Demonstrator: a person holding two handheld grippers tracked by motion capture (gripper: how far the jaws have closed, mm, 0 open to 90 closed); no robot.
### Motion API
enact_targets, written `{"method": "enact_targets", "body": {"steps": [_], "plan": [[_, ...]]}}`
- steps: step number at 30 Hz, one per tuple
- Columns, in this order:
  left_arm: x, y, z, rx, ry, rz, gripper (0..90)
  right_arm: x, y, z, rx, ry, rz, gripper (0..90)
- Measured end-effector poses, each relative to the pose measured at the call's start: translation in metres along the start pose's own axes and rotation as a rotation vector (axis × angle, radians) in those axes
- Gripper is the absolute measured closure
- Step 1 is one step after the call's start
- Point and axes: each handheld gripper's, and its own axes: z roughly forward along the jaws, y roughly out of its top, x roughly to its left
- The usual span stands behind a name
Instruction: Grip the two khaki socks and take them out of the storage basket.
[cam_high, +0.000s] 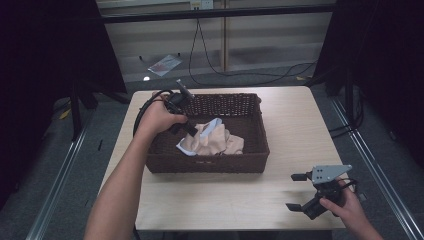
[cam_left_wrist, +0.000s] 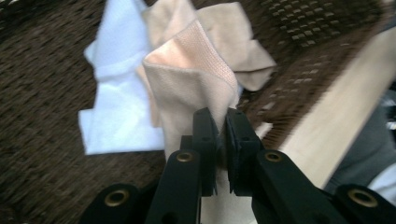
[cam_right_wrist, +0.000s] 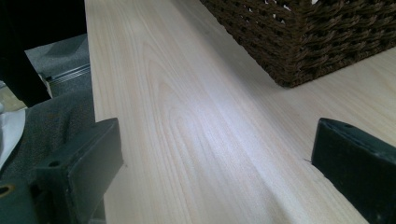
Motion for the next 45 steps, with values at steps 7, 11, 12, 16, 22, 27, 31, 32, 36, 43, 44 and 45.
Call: {"method": "enact_targets", "body": {"steps": [7, 11, 12, 16, 22, 27, 31, 32, 36, 43, 44, 45], "plan": [[-0.012, -0.001, -0.011, 0.010, -0.014, 0.022, 84.0, 0.000, 0.000, -0.001, -0.002, -0.002, 0.001, 1.3], [-0.019, -0.002, -0.015, 0.024, -0.013, 0.049, 84.0, 0.000, 0.000, -0.001, 0.000, -0.002, 0.001, 1.3], [-0.021, -0.002, -0.016, 0.021, -0.013, 0.054, 84.0, 0.000, 0.000, -0.001, -0.001, -0.002, -0.001, 1.3], [-0.029, -0.003, -0.019, 0.023, -0.029, 0.075, 84.0, 0.000, 0.000, -0.001, -0.001, -0.002, 0.001, 1.3], [-0.041, -0.006, -0.020, 0.042, -0.042, 0.116, 84.0, 0.000, 0.000, -0.001, 0.000, 0.000, -0.001, 1.3], [-0.053, -0.006, -0.017, 0.052, -0.070, 0.142, 84.0, 0.000, 0.000, 0.000, 0.003, 0.002, 0.000, 1.3], [-0.061, -0.006, -0.014, 0.047, -0.072, 0.170, 84.0, 0.000, 0.000, 0.000, 0.002, 0.003, -0.001, 1.3], [-0.063, -0.006, -0.013, 0.051, -0.075, 0.182, 84.0, 0.000, 0.000, 0.000, 0.004, 0.001, -0.002, 1.3], [-0.070, -0.008, -0.009, 0.054, -0.092, 0.210, 84.0, 0.000, 0.000, 0.001, 0.004, 0.001, -0.001, 1.3], [-0.077, -0.010, 0.000, 0.056, -0.095, 0.241, 84.0, 0.000, 0.000, 0.001, 0.004, 0.000, 0.000, 1.3], [-0.079, -0.011, 0.001, 0.064, -0.096, 0.248, 84.0, 0.000, 0.000, 0.001, 0.004, -0.002, -0.001, 1.3], [-0.080, -0.011, 0.003, 0.055, -0.101, 0.246, 84.0, 0.000, 0.000, 0.001, 0.005, -0.002, -0.001, 1.3]]}}
